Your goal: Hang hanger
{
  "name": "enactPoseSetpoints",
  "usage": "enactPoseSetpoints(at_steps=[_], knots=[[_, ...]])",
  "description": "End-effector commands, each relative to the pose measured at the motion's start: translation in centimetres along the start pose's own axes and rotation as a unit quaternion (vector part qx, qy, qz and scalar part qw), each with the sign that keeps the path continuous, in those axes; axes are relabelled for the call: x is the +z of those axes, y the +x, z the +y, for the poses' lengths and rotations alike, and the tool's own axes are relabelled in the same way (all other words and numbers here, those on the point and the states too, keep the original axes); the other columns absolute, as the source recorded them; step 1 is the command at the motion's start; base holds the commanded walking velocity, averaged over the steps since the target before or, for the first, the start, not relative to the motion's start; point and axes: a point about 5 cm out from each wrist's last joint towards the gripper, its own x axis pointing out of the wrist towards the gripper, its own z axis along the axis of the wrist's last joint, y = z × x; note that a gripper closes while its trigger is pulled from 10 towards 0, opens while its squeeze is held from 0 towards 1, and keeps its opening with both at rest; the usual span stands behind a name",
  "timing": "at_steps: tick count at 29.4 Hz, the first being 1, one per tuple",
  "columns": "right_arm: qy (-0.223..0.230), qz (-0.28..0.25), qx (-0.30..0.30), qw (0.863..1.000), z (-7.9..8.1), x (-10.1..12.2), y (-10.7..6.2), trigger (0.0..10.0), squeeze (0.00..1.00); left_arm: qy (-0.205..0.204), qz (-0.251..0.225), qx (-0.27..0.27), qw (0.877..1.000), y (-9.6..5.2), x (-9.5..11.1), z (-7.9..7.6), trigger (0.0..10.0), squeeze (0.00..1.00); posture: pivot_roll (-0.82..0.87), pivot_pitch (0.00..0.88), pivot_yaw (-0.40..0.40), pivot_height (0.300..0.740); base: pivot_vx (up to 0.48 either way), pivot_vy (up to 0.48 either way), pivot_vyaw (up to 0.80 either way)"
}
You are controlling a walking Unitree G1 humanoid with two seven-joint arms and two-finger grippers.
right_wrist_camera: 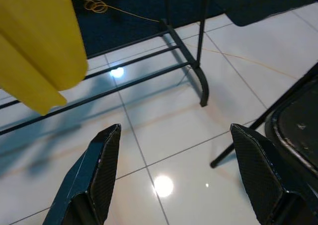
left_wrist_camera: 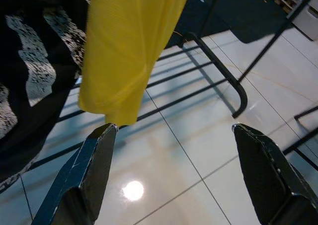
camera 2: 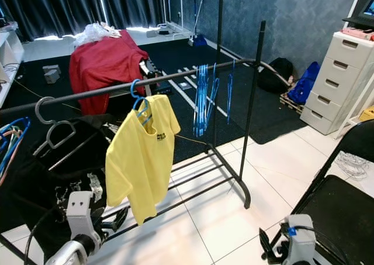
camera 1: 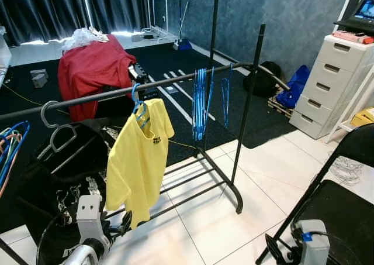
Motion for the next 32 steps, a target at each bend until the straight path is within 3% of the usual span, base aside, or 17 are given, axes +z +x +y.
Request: enactPoseSetpoints(at_steps=[1, 8, 9, 12, 13, 15, 21, 28, 31, 32], knots=[[-0.006, 0.007, -0.003, 1.000, 0.0, 0.1, 0.0, 10.0, 0.00, 0.006, 0.001, 0.021, 1.000, 0.0, -0.1, 0.6, 10.0, 0.00, -0.09, 0.000, -0.023, 0.740, 0.000, 0.000, 0.00], [0.013, 0.029, -0.003, 0.999, 0.0, -1.3, 0.1, 10.0, 0.00, -0.020, 0.005, 0.015, 1.000, 0.3, -0.7, 0.5, 10.0, 0.00, -0.07, 0.000, -0.028, 0.740, 0.000, 0.000, 0.23], [0.026, 0.041, -0.004, 0.999, 0.0, -2.2, 0.2, 10.0, 0.00, -0.046, 0.017, 0.003, 0.999, 0.3, -1.6, 0.2, 10.0, 0.00, -0.07, 0.000, -0.028, 0.740, 0.000, 0.000, 0.80], [0.039, 0.053, -0.008, 0.998, -0.1, -3.0, 0.3, 10.0, 0.00, -0.066, 0.027, -0.004, 0.997, 0.2, -2.5, -0.1, 10.0, 0.00, -0.06, 0.000, -0.029, 0.740, 0.000, 0.000, 0.64], [0.053, 0.061, -0.016, 0.997, -0.2, -3.5, 0.4, 10.0, 0.00, -0.094, 0.037, -0.011, 0.995, 0.1, -3.2, -0.3, 10.0, 0.00, -0.05, 0.000, -0.031, 0.740, 0.000, 0.000, 0.00], [0.062, 0.066, -0.022, 0.996, -0.2, -3.7, 0.5, 10.0, 0.00, -0.112, 0.042, -0.013, 0.993, 0.0, -3.7, -0.4, 10.0, 0.00, -0.05, 0.000, -0.032, 0.740, 0.000, 0.000, 0.00], [0.081, 0.088, -0.031, 0.992, -0.2, -4.0, 1.5, 10.0, 0.00, -0.079, 0.053, -0.016, 0.995, 0.3, -4.0, -0.9, 10.0, 0.00, -0.02, 0.000, -0.055, 0.740, 0.000, 0.000, 0.00], [0.048, 0.101, -0.015, 0.994, -0.2, -3.9, 2.4, 10.0, 0.00, -0.072, 0.026, -0.008, 0.997, 0.9, -3.2, -1.2, 10.0, 0.00, -0.03, 0.000, -0.062, 0.740, 0.000, 0.000, 0.00], [0.046, 0.098, -0.016, 0.994, -0.5, -3.4, 2.9, 10.0, 0.00, -0.071, -0.025, -0.035, 0.997, 2.5, -0.5, -2.0, 10.0, 0.00, -0.03, 0.000, -0.062, 0.740, 0.000, 0.000, 0.00], [0.046, 0.098, -0.016, 0.994, -0.5, -3.4, 2.9, 10.0, 0.00, -0.071, -0.025, -0.035, 0.997, 2.5, -0.5, -2.0, 10.0, 0.00, -0.03, 0.000, -0.062, 0.740, 0.000, 0.000, 0.00]])
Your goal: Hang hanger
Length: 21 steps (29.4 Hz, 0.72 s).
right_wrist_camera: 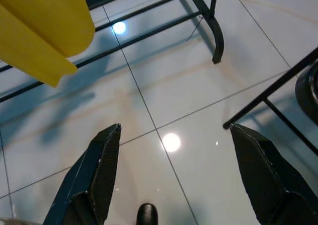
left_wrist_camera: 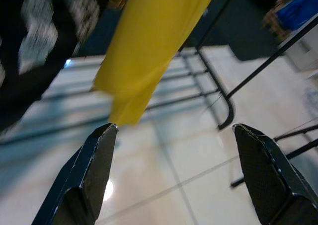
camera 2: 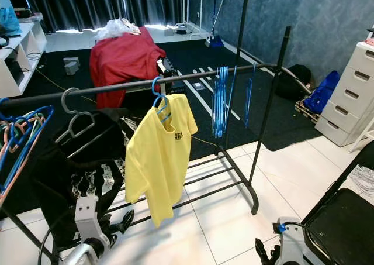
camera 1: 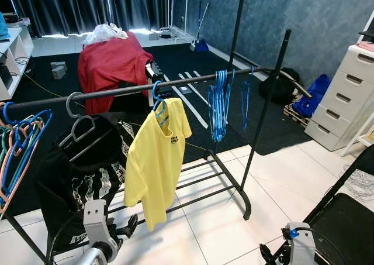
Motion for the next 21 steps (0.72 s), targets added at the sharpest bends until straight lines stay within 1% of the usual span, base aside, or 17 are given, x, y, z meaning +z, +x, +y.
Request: enactPoseSetpoints(at_steps=[1, 3, 4, 5, 6, 7, 8, 12, 21], knots=[[-0.011, -0.002, 0.001, 1.000, -0.1, 0.1, 0.1, 10.0, 0.00, 0.002, -0.050, -0.026, 0.998, 1.3, 2.4, -1.2, 10.0, 0.00, -0.04, 0.000, -0.056, 0.740, 0.000, 0.000, 0.00], [-0.011, -0.002, 0.001, 1.000, -0.1, 0.1, 0.1, 10.0, 0.00, 0.002, -0.050, -0.026, 0.998, 1.3, 2.4, -1.2, 10.0, 0.00, -0.04, 0.000, -0.056, 0.740, 0.000, 0.000, 0.00], [-0.013, -0.003, 0.002, 1.000, -0.1, 0.1, 0.1, 10.0, 0.00, 0.024, -0.087, -0.044, 0.995, 2.2, 4.6, -1.9, 10.0, 0.00, -0.06, 0.000, -0.047, 0.740, 0.000, 0.000, 0.00], [-0.015, -0.003, 0.002, 1.000, -0.1, 0.0, 0.1, 10.0, 0.00, 0.041, -0.115, -0.054, 0.991, 2.7, 6.2, -2.4, 10.0, 0.00, -0.07, 0.000, -0.040, 0.740, 0.000, 0.000, 0.00], [-0.021, -0.003, 0.004, 1.000, -0.1, 0.0, 0.1, 10.0, 0.00, 0.057, -0.135, -0.057, 0.988, 3.1, 7.4, -2.8, 10.0, 0.00, -0.08, 0.000, -0.034, 0.740, 0.000, 0.000, 0.00], [-0.021, -0.003, 0.004, 1.000, -0.1, 0.0, 0.1, 10.0, 0.00, 0.057, -0.135, -0.057, 0.988, 3.1, 7.4, -2.8, 10.0, 0.00, -0.08, 0.000, -0.034, 0.740, 0.000, 0.000, 0.00], [-0.024, -0.003, 0.006, 1.000, -0.1, 0.0, 0.1, 10.0, 0.00, 0.065, -0.145, -0.058, 0.986, 3.2, 7.9, -3.1, 10.0, 0.00, -0.08, 0.000, -0.034, 0.740, 0.000, 0.000, 0.00], [-0.030, -0.001, 0.007, 1.000, -0.1, -0.2, 0.1, 10.0, 0.00, 0.069, -0.156, -0.056, 0.984, 3.2, 8.4, -3.3, 10.0, 0.00, -0.08, 0.000, -0.033, 0.740, 0.000, 0.000, 0.00], [-0.041, -0.002, 0.011, 0.999, -0.2, -0.3, 0.1, 10.0, 0.00, 0.065, -0.178, -0.058, 0.980, 3.2, 9.2, -3.6, 10.0, 0.00, -0.09, 0.000, -0.035, 0.740, 0.306, 0.000, 0.00]])
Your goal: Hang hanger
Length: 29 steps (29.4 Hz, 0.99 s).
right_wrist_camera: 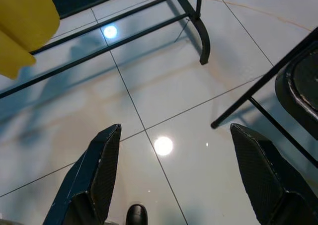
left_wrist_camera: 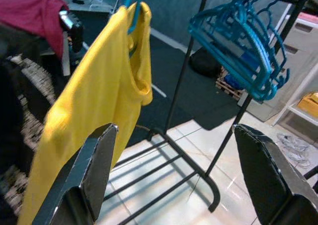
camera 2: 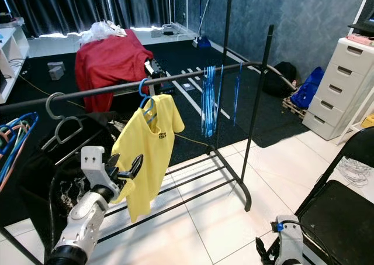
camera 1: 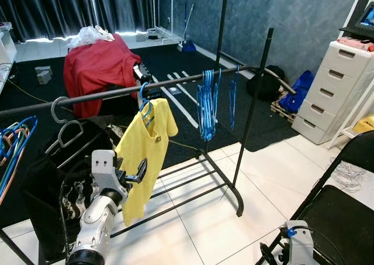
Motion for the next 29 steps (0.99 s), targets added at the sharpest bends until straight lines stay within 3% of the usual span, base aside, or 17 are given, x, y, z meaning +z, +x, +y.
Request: enactPoseSetpoints(at_steps=[1, 14, 21, 23, 25, 26, 29], knots=[[-0.010, -0.005, 0.002, 1.000, -0.1, 0.4, 0.1, 10.0, 0.00, -0.001, -0.003, 0.001, 1.000, 0.0, 0.1, -0.2, 10.0, 0.00, -0.09, 0.000, -0.035, 0.740, 0.345, 0.000, 0.00], [-0.025, -0.007, 0.004, 1.000, -0.5, 0.3, -0.2, 10.0, 0.00, 0.021, -0.048, 0.019, 0.998, 0.5, 2.3, -0.2, 10.0, 0.00, -0.10, 0.000, -0.037, 0.740, 0.355, 0.000, 0.00], [-0.030, -0.004, 0.005, 1.000, -0.6, 0.1, -0.3, 10.0, 0.00, 0.026, -0.070, -0.012, 0.997, 0.7, 3.8, -0.3, 10.0, 0.00, -0.10, 0.000, -0.037, 0.740, 0.257, 0.000, 0.00], [-0.032, -0.003, 0.005, 0.999, -0.6, 0.0, -0.3, 10.0, 0.00, 0.044, -0.066, -0.040, 0.996, 0.5, 4.1, -0.4, 10.0, 0.00, -0.10, 0.000, -0.038, 0.740, 0.000, 0.000, 0.00], [-0.036, -0.001, 0.004, 0.999, -0.7, -0.1, -0.4, 10.0, 0.00, 0.102, -0.038, -0.072, 0.991, 0.1, 3.8, -0.4, 10.0, 0.00, -0.10, 0.000, -0.039, 0.740, 0.000, 0.000, 0.00], [-0.036, -0.001, 0.004, 0.999, -0.7, -0.1, -0.4, 10.0, 0.00, 0.102, -0.038, -0.072, 0.991, 0.1, 3.8, -0.4, 10.0, 0.00, -0.10, 0.000, -0.039, 0.740, 0.000, 0.000, 0.00], [-0.039, -0.001, 0.002, 0.999, -0.8, -0.2, -0.5, 10.0, 0.00, 0.160, -0.006, -0.055, 0.985, -0.2, 2.9, 0.2, 10.0, 0.00, -0.10, 0.000, -0.039, 0.740, 0.000, 0.000, 0.00]])
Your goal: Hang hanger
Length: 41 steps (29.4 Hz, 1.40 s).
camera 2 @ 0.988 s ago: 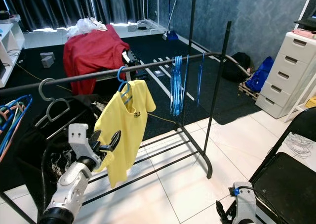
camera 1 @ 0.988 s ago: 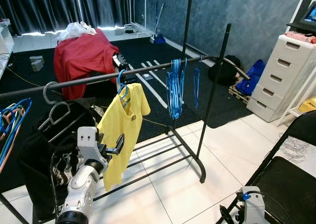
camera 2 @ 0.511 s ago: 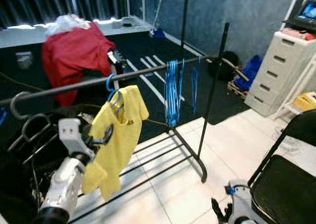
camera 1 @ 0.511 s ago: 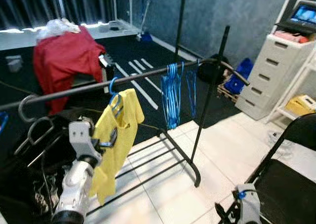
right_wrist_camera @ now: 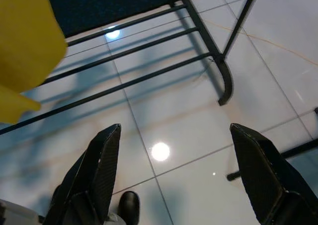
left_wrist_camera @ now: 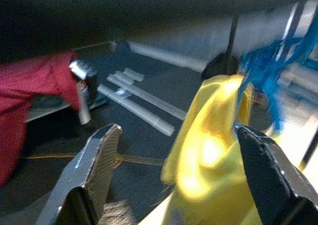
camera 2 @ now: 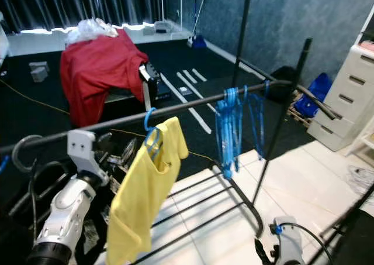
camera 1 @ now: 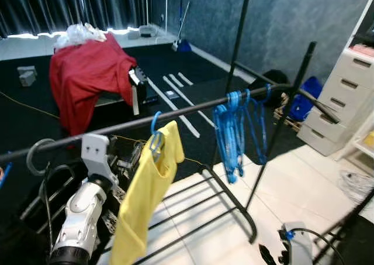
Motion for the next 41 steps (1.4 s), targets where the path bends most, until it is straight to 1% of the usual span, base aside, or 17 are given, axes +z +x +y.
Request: enactPoseSetpoints(at_steps=[1, 8, 11, 12, 15, 17, 18, 19, 21, 22, 25, 27, 28, 29, 32, 33, 41], knots=[[-0.008, 0.008, -0.005, 1.000, -0.4, -0.4, -0.3, 10.0, 0.00, 0.029, 0.038, -0.007, 0.999, -0.6, -1.2, -0.2, 10.0, 0.00, -0.10, 0.000, -0.039, 0.740, 0.000, 0.000, 0.00], [-0.013, 0.010, -0.010, 1.000, -0.7, -0.5, -0.5, 10.0, 0.00, 0.038, 0.057, -0.039, 0.997, -0.9, -1.5, -1.4, 10.0, 0.00, -0.10, 0.000, -0.037, 0.740, 0.000, 0.000, 0.00], [-0.015, 0.011, -0.012, 1.000, -0.8, -0.5, -0.5, 10.0, 0.00, 0.032, 0.059, -0.048, 0.997, -1.0, -1.4, -1.8, 10.0, 0.00, -0.10, 0.000, -0.036, 0.740, 0.000, 0.000, 0.00], [-0.016, 0.012, -0.014, 1.000, -0.9, -0.5, -0.6, 10.0, 0.00, 0.007, 0.057, -0.045, 0.997, -1.1, -1.2, -1.7, 10.0, 0.00, -0.10, 0.000, -0.037, 0.740, 0.000, 0.000, 0.00], [-0.016, 0.012, -0.014, 1.000, -0.9, -0.5, -0.6, 10.0, 0.00, 0.007, 0.057, -0.045, 0.997, -1.1, -1.2, -1.7, 10.0, 0.00, -0.10, 0.000, -0.037, 0.740, 0.000, 0.000, 0.00], [-0.019, 0.015, -0.016, 1.000, -1.1, -0.6, -0.7, 10.0, 0.00, -0.090, 0.026, -0.012, 0.996, -1.1, 0.4, -0.8, 10.0, 0.00, -0.09, 0.000, -0.039, 0.740, 0.000, 0.000, 0.00], [-0.019, 0.015, -0.016, 1.000, -1.1, -0.6, -0.7, 10.0, 0.00, -0.090, 0.026, -0.012, 0.996, -1.1, 0.4, -0.8, 10.0, 0.00, -0.09, 0.000, -0.039, 0.740, 0.000, 0.000, 0.00], [-0.020, 0.016, -0.015, 1.000, -1.1, -0.6, -0.7, 10.0, 0.00, -0.130, 0.012, -0.004, 0.991, -1.3, 1.1, -0.5, 10.0, 0.00, -0.09, 0.000, -0.038, 0.740, 0.000, 0.000, 0.00], [-0.020, 0.016, -0.015, 1.000, -1.1, -0.6, -0.7, 10.0, 0.00, -0.130, 0.012, -0.004, 0.991, -1.3, 1.1, -0.5, 10.0, 0.00, -0.09, 0.000, -0.038, 0.740, 0.000, 0.000, 0.00], [-0.021, 0.017, -0.014, 1.000, -1.1, -0.7, -0.7, 10.0, 0.00, -0.151, 0.005, -0.002, 0.989, -1.5, 1.6, -0.5, 10.0, 0.00, -0.09, 0.000, -0.038, 0.740, 0.000, 0.000, 0.00], [-0.022, 0.017, -0.014, 1.000, -1.1, -0.7, -0.7, 10.0, 0.00, -0.152, 0.022, -0.002, 0.988, -2.0, 1.5, -0.9, 10.0, 0.00, -0.09, 0.000, -0.036, 0.740, 0.000, 0.000, 0.00], [-0.024, 0.019, -0.013, 0.999, -1.0, -0.7, -0.7, 10.0, 0.00, -0.145, 0.083, 0.007, 0.986, -3.0, 0.7, -2.0, 10.0, 0.00, -0.09, 0.000, -0.038, 0.740, 0.000, 0.000, 0.00], [-0.024, 0.019, -0.013, 0.999, -1.0, -0.7, -0.7, 10.0, 0.00, -0.145, 0.083, 0.007, 0.986, -3.0, 0.7, -2.0, 10.0, 0.00, -0.09, 0.000, -0.038, 0.740, 0.000, 0.000, 0.00], [-0.026, 0.021, -0.013, 0.999, -1.0, -0.8, -0.7, 10.0, 0.00, -0.139, 0.113, 0.011, 0.984, -3.5, 0.3, -2.6, 10.0, 0.00, -0.08, 0.000, -0.039, 0.740, 0.000, 0.000, 0.00], [-0.026, 0.021, -0.013, 0.999, -1.0, -0.8, -0.7, 10.0, 0.00, -0.139, 0.113, 0.011, 0.984, -3.5, 0.3, -2.6, 10.0, 0.00, -0.08, 0.000, -0.039, 0.740, 0.000, 0.000, 0.00], [-0.027, 0.022, -0.012, 0.999, -1.0, -0.8, -0.7, 10.0, 0.00, -0.125, 0.141, 0.020, 0.982, -3.9, 0.1, -3.1, 10.0, 0.00, -0.08, 0.000, -0.041, 0.740, 0.000, 0.000, 0.00], [-0.029, 0.023, -0.012, 0.999, -1.0, -0.8, -0.7, 10.0, 0.00, -0.124, 0.161, 0.027, 0.979, -3.9, 0.3, -3.8, 10.0, 0.00, -0.08, 0.000, -0.043, 0.740, 0.000, 0.000, 0.00]])
